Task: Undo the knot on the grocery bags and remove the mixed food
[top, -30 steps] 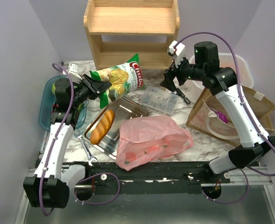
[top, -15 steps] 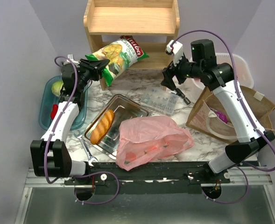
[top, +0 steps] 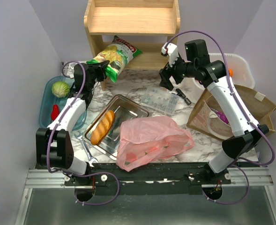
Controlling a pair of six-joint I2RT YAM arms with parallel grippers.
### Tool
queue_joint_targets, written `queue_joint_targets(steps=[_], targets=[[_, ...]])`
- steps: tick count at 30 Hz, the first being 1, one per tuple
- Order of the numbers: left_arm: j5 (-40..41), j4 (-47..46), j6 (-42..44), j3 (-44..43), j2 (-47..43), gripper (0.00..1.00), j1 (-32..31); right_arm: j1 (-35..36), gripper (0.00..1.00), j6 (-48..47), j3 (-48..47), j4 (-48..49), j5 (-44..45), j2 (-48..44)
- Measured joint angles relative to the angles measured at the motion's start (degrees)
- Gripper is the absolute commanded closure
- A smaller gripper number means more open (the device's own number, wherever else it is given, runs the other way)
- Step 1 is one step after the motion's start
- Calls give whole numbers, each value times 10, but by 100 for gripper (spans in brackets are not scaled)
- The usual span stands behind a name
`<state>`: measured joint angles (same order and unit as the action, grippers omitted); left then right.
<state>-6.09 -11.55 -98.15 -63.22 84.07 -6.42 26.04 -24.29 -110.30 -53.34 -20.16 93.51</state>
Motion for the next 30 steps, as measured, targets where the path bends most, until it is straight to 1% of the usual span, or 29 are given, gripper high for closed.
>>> queue_joint_targets(steps=[3,5,6,7,14,16,17,18,21,23,27,30], targets=[[28,-6,-13,0,10,100,-14,0,12,-2,0,0,0,1],[46,-9,-26,-5,22,96,-24,0,12,-3,-1,-1,0,1],[58,-10,-33,-11,31,88,-30,0,12,-4,-1,-2,0,1],[64,-11,-36,-16,36,75,-32,0,12,-4,-1,-3,0,1],[93,-14,-50,-45,75,41,-46,0,12,-4,0,-8,6,0],[98,-14,-46,-45,78,28,-49,0,12,-4,1,-8,9,-1],[100,-14,-42,-44,78,12,-50,0,12,-4,2,-9,11,-2],[101,-15,-41,-43,78,2,-50,0,12,-4,2,-9,12,-2],[101,-20,-33,-27,75,2,-52,0,12,-3,2,-10,14,-4],[99,-19,-26,1,63,2,-50,0,12,-2,3,-11,15,-7],[97,-17,-12,64,14,2,-45,0,12,-3,10,-13,16,-15],[98,-20,6,119,-39,2,-44,0,13,-3,14,-13,16,-21]])
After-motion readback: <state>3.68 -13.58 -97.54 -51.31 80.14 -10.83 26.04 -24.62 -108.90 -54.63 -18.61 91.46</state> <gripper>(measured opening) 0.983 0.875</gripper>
